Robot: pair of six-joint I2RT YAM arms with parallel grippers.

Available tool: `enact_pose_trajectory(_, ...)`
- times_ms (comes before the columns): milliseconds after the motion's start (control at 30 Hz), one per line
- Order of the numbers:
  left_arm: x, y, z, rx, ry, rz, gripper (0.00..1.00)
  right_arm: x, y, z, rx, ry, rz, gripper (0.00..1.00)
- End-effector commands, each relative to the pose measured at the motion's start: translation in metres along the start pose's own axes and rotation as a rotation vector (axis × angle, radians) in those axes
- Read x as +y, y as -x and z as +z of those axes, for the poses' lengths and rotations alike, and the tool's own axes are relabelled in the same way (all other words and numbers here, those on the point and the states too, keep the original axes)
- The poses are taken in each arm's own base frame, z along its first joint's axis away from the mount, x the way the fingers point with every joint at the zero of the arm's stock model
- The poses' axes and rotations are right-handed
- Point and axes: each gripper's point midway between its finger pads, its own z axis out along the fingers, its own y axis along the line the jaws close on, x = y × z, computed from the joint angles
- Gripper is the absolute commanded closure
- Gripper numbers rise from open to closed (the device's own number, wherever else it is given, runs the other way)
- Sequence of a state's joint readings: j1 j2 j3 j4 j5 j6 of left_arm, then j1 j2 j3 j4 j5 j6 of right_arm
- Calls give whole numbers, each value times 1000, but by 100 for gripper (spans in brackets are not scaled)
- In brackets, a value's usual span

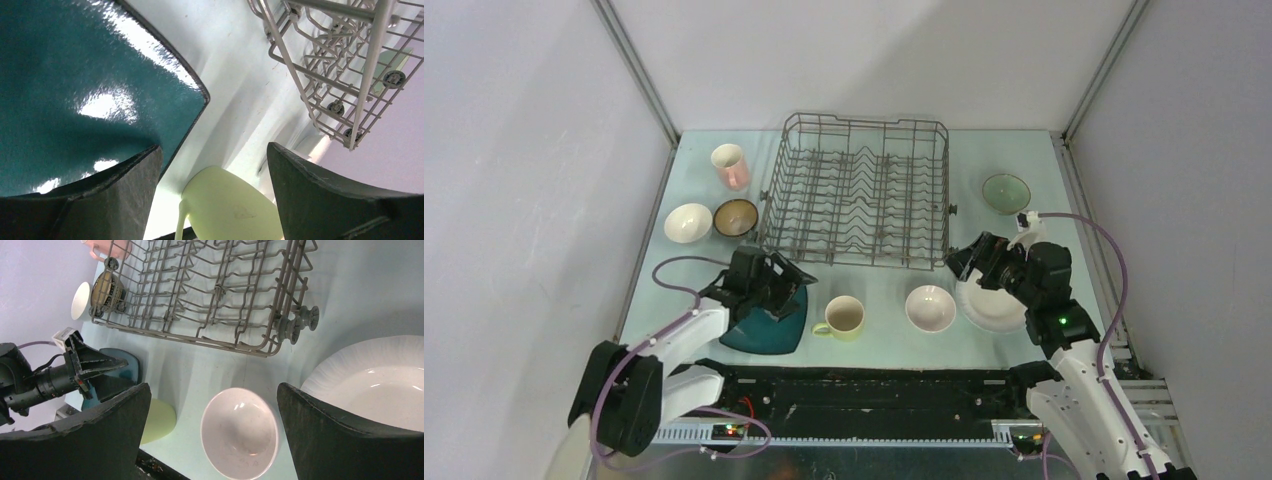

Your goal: Load the mixed dishes into the dish rack

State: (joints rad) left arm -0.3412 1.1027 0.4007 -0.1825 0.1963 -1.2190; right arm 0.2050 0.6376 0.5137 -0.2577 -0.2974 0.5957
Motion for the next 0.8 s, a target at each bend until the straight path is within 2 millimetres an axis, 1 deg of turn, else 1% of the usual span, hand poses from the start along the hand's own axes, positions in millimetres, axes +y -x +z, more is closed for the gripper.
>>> enact_pose_trajectory(0, 25, 0, 10, -10, 94, 102, 13, 24, 16, -4, -28, 86, -50, 0)
enact_pose_trajectory(33, 24, 2, 11, -16, 100, 112, 13, 26, 13, -4, -14, 100, -63, 0)
enact_pose_trajectory(100, 11, 8, 11, -25, 83, 151, 13, 31, 11, -4, 12, 116, -90, 2)
enact_pose_trajectory(133, 10, 8, 12, -17, 89, 172, 13, 37, 9, -4, 30, 131, -105, 3)
enact_pose_trajectory(167, 5, 10, 13, -15, 89, 183, 12, 41, 10, -4, 38, 139, -128, 3)
enact_pose_trajectory(200, 7, 10, 13, -5, 107, 202, 12, 46, 4, -2, 67, 151, -142, 4)
enact_pose_trajectory(233, 4, 12, 12, -6, 110, 211, 12, 51, 3, -2, 78, 160, -162, 5)
enact_pose_trajectory(267, 4, 14, 11, -16, 113, 226, 12, 57, -5, 0, 108, 170, -179, 5)
enact_pose_trajectory(300, 4, 15, 9, -21, 123, 234, 12, 62, -6, 1, 119, 175, -195, 6)
enact_pose_trajectory(333, 4, 19, 6, -46, 125, 240, 12, 68, -17, 4, 152, 176, -216, 8)
enact_pose_trajectory(367, 7, 20, 4, -52, 138, 244, 12, 78, -26, 6, 186, 196, -245, 12)
enact_pose_trajectory(400, 6, 24, 0, -78, 136, 250, 12, 76, -28, 10, 187, 159, -263, 17)
enact_pose_trajectory(433, 9, 24, -2, -81, 150, 252, 12, 87, -40, 12, 225, 174, -293, 19)
enact_pose_trajectory(467, 8, 26, -5, -95, 143, 254, 12, 84, -41, 15, 220, 131, -315, 23)
enact_pose_trajectory(500, 12, 25, -7, -93, 152, 256, 12, 94, -52, 17, 251, 144, -345, 25)
enact_pose_trajectory(533, 10, 25, -10, -99, 143, 259, 12, 91, -52, 20, 239, 102, -365, 28)
enact_pose_trajectory(567, 12, 25, -12, -100, 147, 262, 12, 100, -64, 22, 267, 110, -395, 30)
enact_pose_trajectory(600, 9, 26, -15, -108, 136, 266, 12, 100, -65, 25, 261, 89, -409, 33)
enact_pose_trajectory(633, 9, 26, -18, -112, 138, 274, 12, 106, -76, 28, 288, 90, -432, 34)
enact_pose_trajectory(667, 6, 28, -23, -122, 122, 283, 11, 108, -76, 31, 282, 76, -440, 37)
enact_pose_trajectory(700, 1, 30, -29, -134, 109, 307, 11, 109, -87, 35, 307, 67, -459, 39)
enact_pose_trajectory(733, -1, 31, -33, -139, 104, 320, 10, 115, -90, 37, 312, 73, -459, 42)
enact_pose_trajectory(767, -6, 33, -41, -156, 94, 354, 9, 116, -100, 40, 339, 68, -474, 42)
